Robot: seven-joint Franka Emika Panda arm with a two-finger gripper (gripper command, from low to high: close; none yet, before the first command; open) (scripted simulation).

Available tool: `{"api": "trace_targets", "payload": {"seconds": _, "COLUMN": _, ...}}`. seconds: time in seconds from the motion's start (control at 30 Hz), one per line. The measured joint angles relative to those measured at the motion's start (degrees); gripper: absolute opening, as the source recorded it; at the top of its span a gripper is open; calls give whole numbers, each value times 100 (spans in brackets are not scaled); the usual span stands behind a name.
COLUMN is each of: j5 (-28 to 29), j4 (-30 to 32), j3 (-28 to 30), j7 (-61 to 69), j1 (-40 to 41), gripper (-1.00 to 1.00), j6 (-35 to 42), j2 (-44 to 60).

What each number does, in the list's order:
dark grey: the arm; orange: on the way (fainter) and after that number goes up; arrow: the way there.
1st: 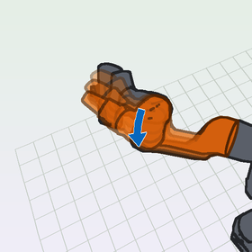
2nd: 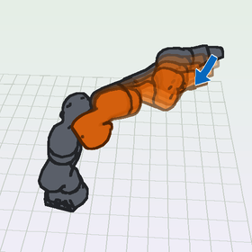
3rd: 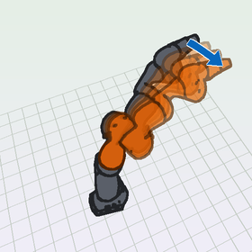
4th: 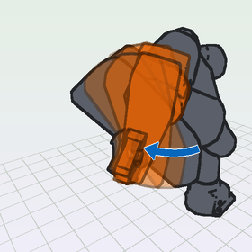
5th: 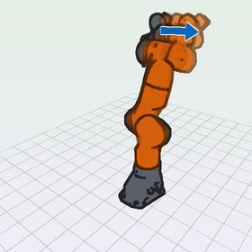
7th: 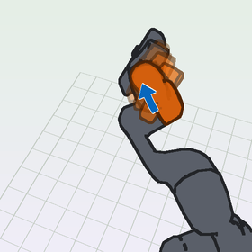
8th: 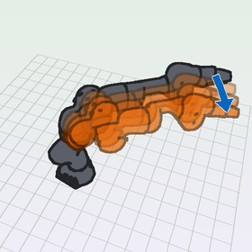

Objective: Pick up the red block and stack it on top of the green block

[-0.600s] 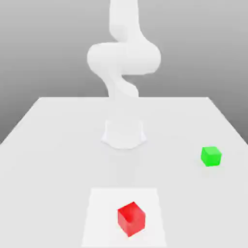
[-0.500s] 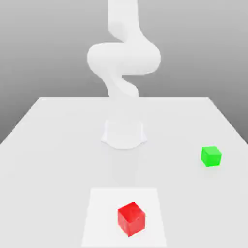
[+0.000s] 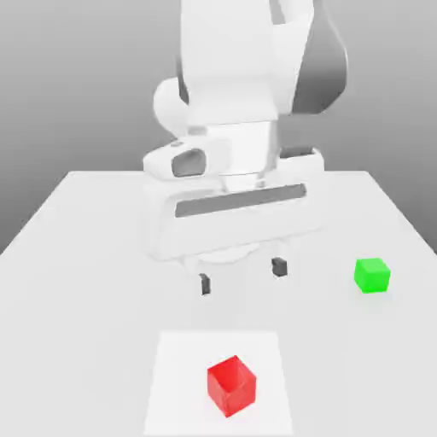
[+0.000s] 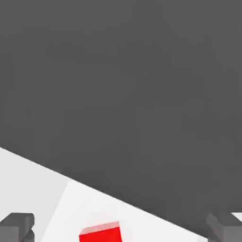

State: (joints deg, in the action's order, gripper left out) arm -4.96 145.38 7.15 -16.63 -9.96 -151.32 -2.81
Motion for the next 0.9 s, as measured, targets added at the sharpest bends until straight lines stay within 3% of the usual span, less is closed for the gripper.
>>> {"api": "trace_targets", "payload": {"seconds": 0.17, "j5": 195, "j4": 291, "j3": -15, "j7": 428, "j1": 7, "gripper": 0, "j6": -516, "j2": 1008}}
{"api": "trace_targets", "payload": {"seconds": 0.33, "j5": -25, "j4": 186, "j3": -246, "j7": 663, "j1": 185, "gripper": 0, "j6": -1344, "j2": 2038}}
{"api": "trace_targets", "payload": {"seconds": 0.37, "j5": -58, "j4": 170, "j3": -283, "j7": 689, "j1": 216, "gripper": -100, "j6": -1443, "j2": 2157}}
{"api": "trace_targets", "payload": {"seconds": 0.6, "j5": -43, "j4": 172, "j3": -284, "j7": 678, "j1": 218, "gripper": -100, "j6": -1423, "j2": 2141}}
{"api": "trace_targets", "payload": {"seconds": 0.77, "j5": 250, "j4": 313, "j3": -161, "j7": 462, "j1": 158, "gripper": -100, "j6": -661, "j2": 1232}}
{"api": "trace_targets", "payload": {"seconds": 0.9, "j5": 224, "j4": 615, "j3": -697, "j7": 1206, "j1": -384, "gripper": -100, "j6": -450, "j2": 735}}
